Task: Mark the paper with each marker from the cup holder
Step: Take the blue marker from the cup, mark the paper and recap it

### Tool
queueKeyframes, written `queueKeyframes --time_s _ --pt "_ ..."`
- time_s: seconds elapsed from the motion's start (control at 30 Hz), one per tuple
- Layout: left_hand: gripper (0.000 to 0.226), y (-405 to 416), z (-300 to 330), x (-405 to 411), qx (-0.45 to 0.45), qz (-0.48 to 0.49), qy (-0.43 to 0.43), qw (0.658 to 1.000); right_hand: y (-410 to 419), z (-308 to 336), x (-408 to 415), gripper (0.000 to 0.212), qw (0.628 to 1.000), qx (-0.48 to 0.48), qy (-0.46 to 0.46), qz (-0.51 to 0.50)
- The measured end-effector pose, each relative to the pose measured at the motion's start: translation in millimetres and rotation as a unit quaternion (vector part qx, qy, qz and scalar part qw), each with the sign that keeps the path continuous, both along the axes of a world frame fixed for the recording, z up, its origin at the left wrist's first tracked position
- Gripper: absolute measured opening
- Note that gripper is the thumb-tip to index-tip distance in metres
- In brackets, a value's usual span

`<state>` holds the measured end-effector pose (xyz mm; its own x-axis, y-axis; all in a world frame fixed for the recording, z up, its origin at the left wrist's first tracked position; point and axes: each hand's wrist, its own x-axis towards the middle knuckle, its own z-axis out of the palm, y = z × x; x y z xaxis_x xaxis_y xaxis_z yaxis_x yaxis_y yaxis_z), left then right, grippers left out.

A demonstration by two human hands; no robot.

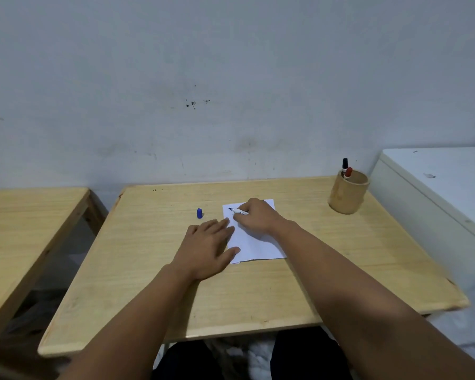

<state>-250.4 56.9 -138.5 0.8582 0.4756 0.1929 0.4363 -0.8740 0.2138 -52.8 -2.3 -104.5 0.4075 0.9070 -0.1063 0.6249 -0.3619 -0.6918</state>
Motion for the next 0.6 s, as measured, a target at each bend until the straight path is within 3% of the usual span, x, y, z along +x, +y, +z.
queueKeyframes --time_s 0.07,0.13,0.23,0.3,0.4,0.47,0.53,0.6 --pt "0.057 -0.5 -3.4 -1.4 -0.022 -0.004 0.011 1.0 -0.8 4.0 2.4 0.041 0.998 0.014 0.064 -0.016" --pt "0.057 0.2 -2.2 -1.2 -0.035 -0.007 0.009 0.999 0.7 6.6 7.4 0.019 0.993 0.062 0.093 -0.023" --pt "0.061 5.3 0.4 0.0 -0.034 -0.012 0.014 0.999 7.7 18.4 11.3 0.025 0.974 0.162 0.134 -0.089" --pt "0.066 9.3 0.3 1.0 -0.022 -0.018 0.022 0.999 14.4 31.7 12.0 0.029 0.93 0.22 0.25 -0.155" --pt "0.072 12.4 -3.3 1.8 -0.01 -0.02 0.025 0.999 22.9 38.7 17.6 0.04 0.834 0.272 0.44 -0.191" --pt "0.073 13.0 -5.4 2.2 -0.006 -0.019 0.028 0.999 27.3 35.4 15.7 0.029 0.803 0.288 0.492 -0.175" --pt "0.073 13.3 -6.9 2.7 -0.007 -0.019 0.023 1.0 32.6 27.5 10.3 0.007 0.818 0.283 0.469 -0.173" --pt "0.074 14.5 -8.2 2.7 -0.009 -0.018 0.019 1.0 40.0 12.1 4.7 0.028 0.867 0.254 0.382 -0.193"
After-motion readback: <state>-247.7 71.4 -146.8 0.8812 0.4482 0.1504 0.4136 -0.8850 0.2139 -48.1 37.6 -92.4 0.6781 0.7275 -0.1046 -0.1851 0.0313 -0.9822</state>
